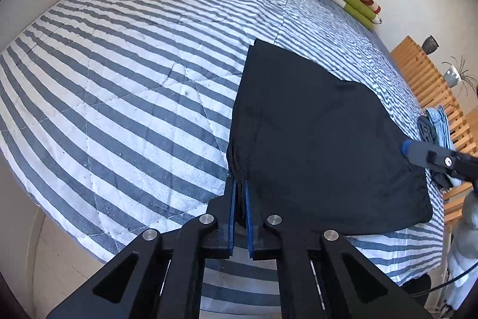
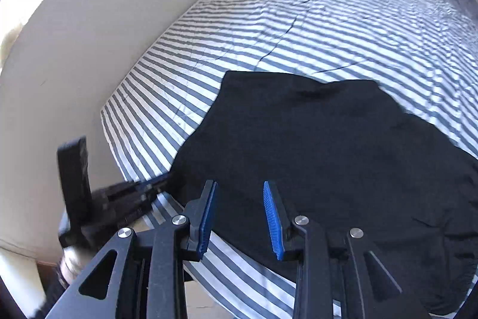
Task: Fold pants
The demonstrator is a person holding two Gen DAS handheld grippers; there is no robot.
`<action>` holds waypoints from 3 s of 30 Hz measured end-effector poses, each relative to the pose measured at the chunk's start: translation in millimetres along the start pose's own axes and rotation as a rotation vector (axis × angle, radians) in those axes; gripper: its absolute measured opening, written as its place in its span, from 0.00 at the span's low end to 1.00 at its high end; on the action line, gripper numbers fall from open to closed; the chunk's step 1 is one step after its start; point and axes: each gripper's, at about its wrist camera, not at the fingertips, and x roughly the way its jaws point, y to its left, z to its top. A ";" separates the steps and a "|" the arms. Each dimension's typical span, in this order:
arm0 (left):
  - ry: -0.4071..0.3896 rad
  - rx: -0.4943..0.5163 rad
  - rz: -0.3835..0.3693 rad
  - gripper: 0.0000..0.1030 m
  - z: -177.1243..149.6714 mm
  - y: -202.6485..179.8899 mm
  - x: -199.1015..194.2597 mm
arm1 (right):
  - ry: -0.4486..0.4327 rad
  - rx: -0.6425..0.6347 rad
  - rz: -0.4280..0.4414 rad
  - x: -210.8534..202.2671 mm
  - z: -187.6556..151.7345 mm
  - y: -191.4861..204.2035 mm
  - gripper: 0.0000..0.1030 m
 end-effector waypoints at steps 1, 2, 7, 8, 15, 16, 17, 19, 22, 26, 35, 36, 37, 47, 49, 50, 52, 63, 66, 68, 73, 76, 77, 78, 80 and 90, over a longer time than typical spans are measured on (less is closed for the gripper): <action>-0.018 0.005 -0.004 0.05 -1.8 -1.9 -3.2 | 0.025 -0.009 0.006 8.4 9.1 9.7 0.29; -0.039 0.009 -0.012 0.05 -2.8 -3.1 -6.6 | 0.051 -0.022 0.008 17.7 17.1 19.0 0.30; -0.095 0.056 -0.067 0.05 -5.0 -14.2 -19.4 | 0.161 -0.037 -0.025 64.3 49.4 50.9 0.32; -0.093 0.065 -0.078 0.05 -5.9 -16.5 -18.9 | 0.179 -0.040 -0.041 73.2 53.6 54.6 0.32; -0.079 0.086 -0.130 0.05 -3.3 -24.1 -9.4 | 0.261 -0.095 -0.155 118.8 72.5 74.2 0.35; -0.081 0.085 -0.136 0.05 -2.9 -24.1 -10.0 | 0.260 -0.100 -0.178 122.5 74.2 74.6 0.36; -0.082 0.083 -0.138 0.05 -2.2 -23.9 -9.7 | 0.261 -0.104 -0.202 126.4 75.8 74.3 0.37; -0.083 0.081 -0.144 0.05 -1.3 -23.6 -9.6 | 0.275 -0.106 -0.226 133.9 77.7 72.6 0.37; -0.092 0.093 -0.149 0.05 -2.7 -26.3 -12.8 | 0.285 -0.122 -0.250 142.5 76.5 72.1 0.37; -0.089 0.081 -0.175 0.04 -3.6 -28.1 -14.7 | 0.308 -0.103 -0.246 147.9 70.3 64.6 0.09; -0.118 0.096 -0.280 0.04 3.5 -67.2 -32.2 | 0.166 -0.031 -0.084 76.6 55.1 25.0 0.04; -0.116 0.107 -0.292 0.04 8.5 -79.0 -31.4 | 0.148 -0.019 -0.075 65.3 52.9 17.8 0.04; -0.116 0.127 -0.301 0.04 9.5 -92.0 -31.2 | 0.128 -0.006 -0.069 53.5 50.9 9.6 0.04; -0.036 0.342 -0.388 0.04 -4.7 -248.6 -3.6 | -0.052 0.215 -0.004 -72.7 5.5 -137.7 0.04; -0.002 0.407 -0.405 0.04 -14.8 -288.8 11.2 | -0.091 0.277 0.024 -89.6 -13.8 -172.8 0.04; 0.014 0.437 -0.405 0.04 -21.3 -306.6 18.0 | -0.111 0.313 0.029 -96.8 -25.1 -191.5 0.04; 0.056 0.497 -0.405 0.04 -41.6 -343.5 30.6 | -0.150 0.390 0.051 -107.8 -49.5 -230.7 0.04; 0.197 0.586 -0.378 0.04 -93.4 -427.7 82.4 | -0.217 0.595 0.141 -105.8 -110.8 -328.7 0.04; 0.194 0.593 -0.387 0.04 -90.6 -439.3 84.8 | -0.234 0.575 0.128 -116.2 -110.6 -326.6 0.04; 0.190 0.620 -0.380 0.04 -98.2 -447.1 85.1 | -0.234 0.578 0.120 -116.6 -114.6 -327.9 0.04; 0.199 0.654 -0.360 0.04 -111.8 -457.6 90.1 | -0.218 0.565 0.091 -110.0 -122.2 -335.7 0.04; 0.226 0.637 -0.373 0.04 -112.1 -454.5 92.7 | -0.222 0.543 0.084 -110.7 -121.9 -334.3 0.06; 0.242 0.632 -0.376 0.08 -111.9 -454.7 91.8 | -0.216 0.532 0.067 -114.7 -121.7 -332.7 0.07; 0.257 0.640 -0.384 0.14 -112.8 -454.6 89.2 | -0.220 0.515 0.034 -120.4 -120.3 -330.0 0.12; 0.252 0.668 -0.384 0.25 -114.4 -452.2 78.3 | -0.263 0.472 -0.027 -138.2 -121.7 -326.7 0.22; 0.095 0.658 -0.187 0.33 -80.1 -353.7 33.1 | -0.365 0.283 0.020 -171.6 -119.9 -279.9 0.30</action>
